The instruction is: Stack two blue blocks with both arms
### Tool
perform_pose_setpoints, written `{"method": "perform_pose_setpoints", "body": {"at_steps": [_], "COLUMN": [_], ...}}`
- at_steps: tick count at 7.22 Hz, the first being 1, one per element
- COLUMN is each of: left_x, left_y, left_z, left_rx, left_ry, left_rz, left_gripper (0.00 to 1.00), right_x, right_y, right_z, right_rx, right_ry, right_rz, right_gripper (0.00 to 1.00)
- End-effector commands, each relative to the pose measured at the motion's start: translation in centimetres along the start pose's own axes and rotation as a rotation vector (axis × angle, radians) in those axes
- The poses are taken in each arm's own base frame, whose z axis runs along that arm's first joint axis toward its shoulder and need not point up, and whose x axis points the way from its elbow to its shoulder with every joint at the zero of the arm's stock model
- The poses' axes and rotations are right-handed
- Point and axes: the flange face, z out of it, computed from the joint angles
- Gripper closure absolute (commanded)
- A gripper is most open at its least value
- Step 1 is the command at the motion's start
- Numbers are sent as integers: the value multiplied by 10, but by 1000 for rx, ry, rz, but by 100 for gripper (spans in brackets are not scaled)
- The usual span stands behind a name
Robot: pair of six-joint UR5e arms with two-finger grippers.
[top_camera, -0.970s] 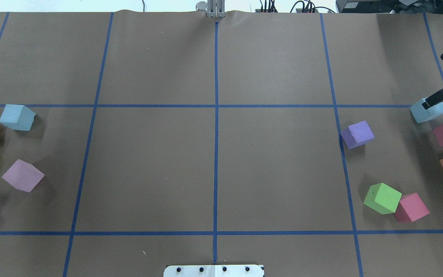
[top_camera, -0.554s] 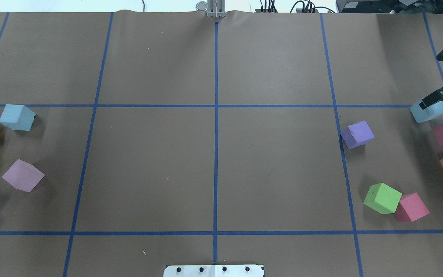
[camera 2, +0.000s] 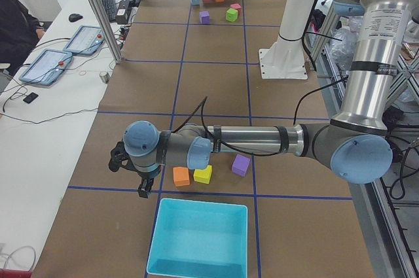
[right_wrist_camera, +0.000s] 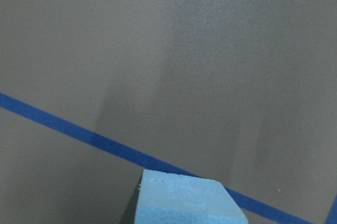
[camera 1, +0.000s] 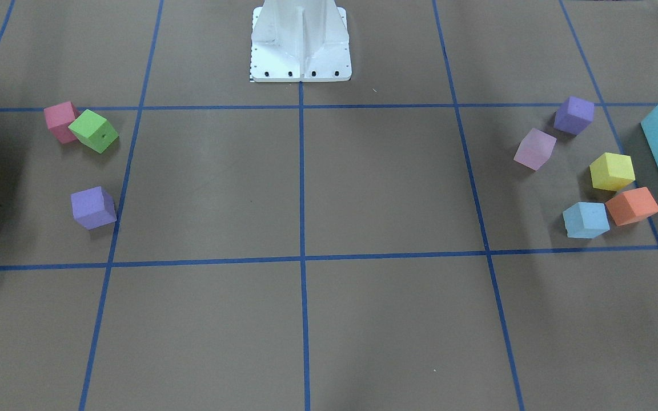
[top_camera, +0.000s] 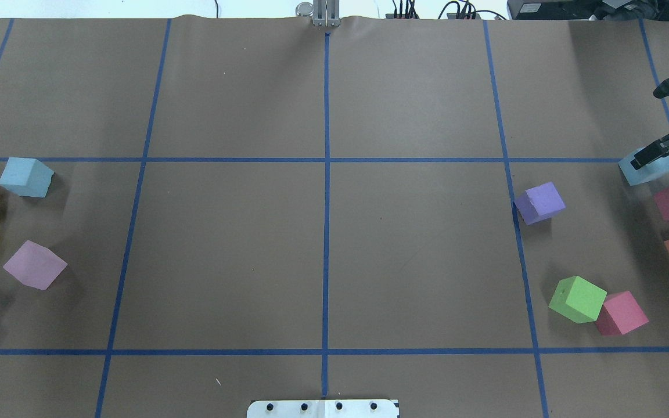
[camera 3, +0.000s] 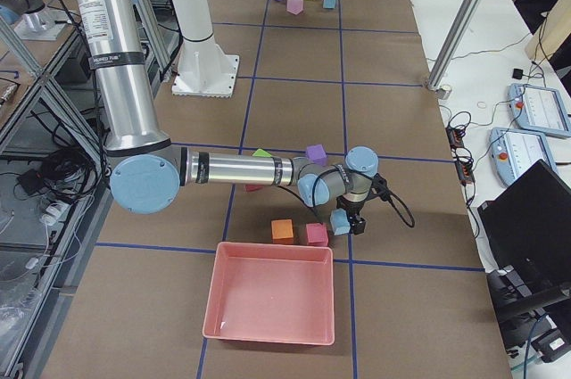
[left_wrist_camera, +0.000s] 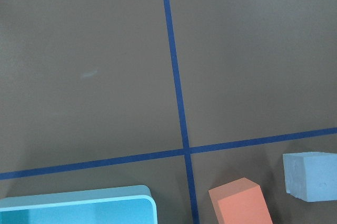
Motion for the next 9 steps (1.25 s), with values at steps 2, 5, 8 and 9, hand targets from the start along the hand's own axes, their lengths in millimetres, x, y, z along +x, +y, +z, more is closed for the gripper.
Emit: {"method": "perform_pose_setpoints", "body": {"at_steps": [2, 5, 8, 9], "left_x": [0, 0, 0, 0], "left_y": [0, 0, 0, 0], "left_z": [0, 0, 1, 1], "left_rx": [0, -1, -2, -3], "left_ry": [0, 0, 0, 0], "left_rz": [0, -1, 0, -2], "left_gripper": [2, 2, 2, 2], "right_x": [-6, -10, -30, -31], "right_y": [-2, -1, -35, -51], "right_z": [4, 8, -11, -26], "right_rx": [-5, -13, 27, 43], "right_ry": [-3, -4, -15, -24], "right_rz": [-10, -17, -17, -1], "right_gripper": [21, 43, 43, 42]}}
